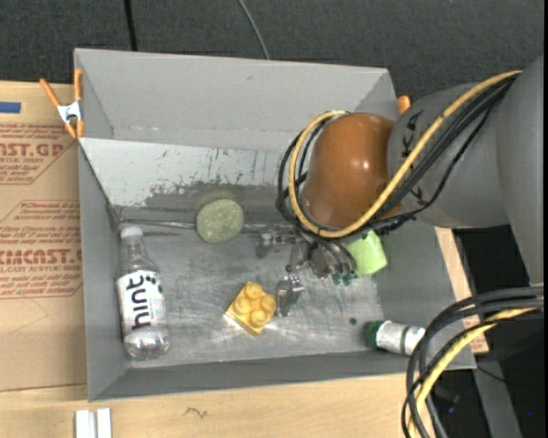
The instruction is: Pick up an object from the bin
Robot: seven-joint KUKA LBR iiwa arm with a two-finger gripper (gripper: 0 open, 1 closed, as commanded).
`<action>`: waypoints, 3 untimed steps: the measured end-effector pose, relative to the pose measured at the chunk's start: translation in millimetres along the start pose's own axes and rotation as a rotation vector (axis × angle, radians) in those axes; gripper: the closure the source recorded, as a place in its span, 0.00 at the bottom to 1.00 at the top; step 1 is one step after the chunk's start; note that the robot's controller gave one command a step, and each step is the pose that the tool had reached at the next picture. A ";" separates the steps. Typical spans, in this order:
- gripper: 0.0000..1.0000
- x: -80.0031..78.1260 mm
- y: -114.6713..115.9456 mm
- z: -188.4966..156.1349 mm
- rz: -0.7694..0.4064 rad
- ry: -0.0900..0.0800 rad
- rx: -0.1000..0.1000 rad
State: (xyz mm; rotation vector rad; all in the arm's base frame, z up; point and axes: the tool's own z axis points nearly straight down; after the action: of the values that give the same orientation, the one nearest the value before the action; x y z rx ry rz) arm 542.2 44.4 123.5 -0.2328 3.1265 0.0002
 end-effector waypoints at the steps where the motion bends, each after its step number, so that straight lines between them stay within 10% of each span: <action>1: 0.00 -11.5 -1.8 29.2 -0.048 0.002 0.000; 2: 0.00 -30.4 22.1 34.9 -0.195 0.007 -0.002; 3: 1.00 -22.2 14.4 50.3 -0.335 0.010 -0.002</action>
Offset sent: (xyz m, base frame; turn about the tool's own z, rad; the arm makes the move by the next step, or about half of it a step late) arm 0.0508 0.0437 -0.0381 -0.2598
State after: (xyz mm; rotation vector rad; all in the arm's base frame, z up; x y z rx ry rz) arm 562.3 61.9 73.3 -0.7532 3.0540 -0.0001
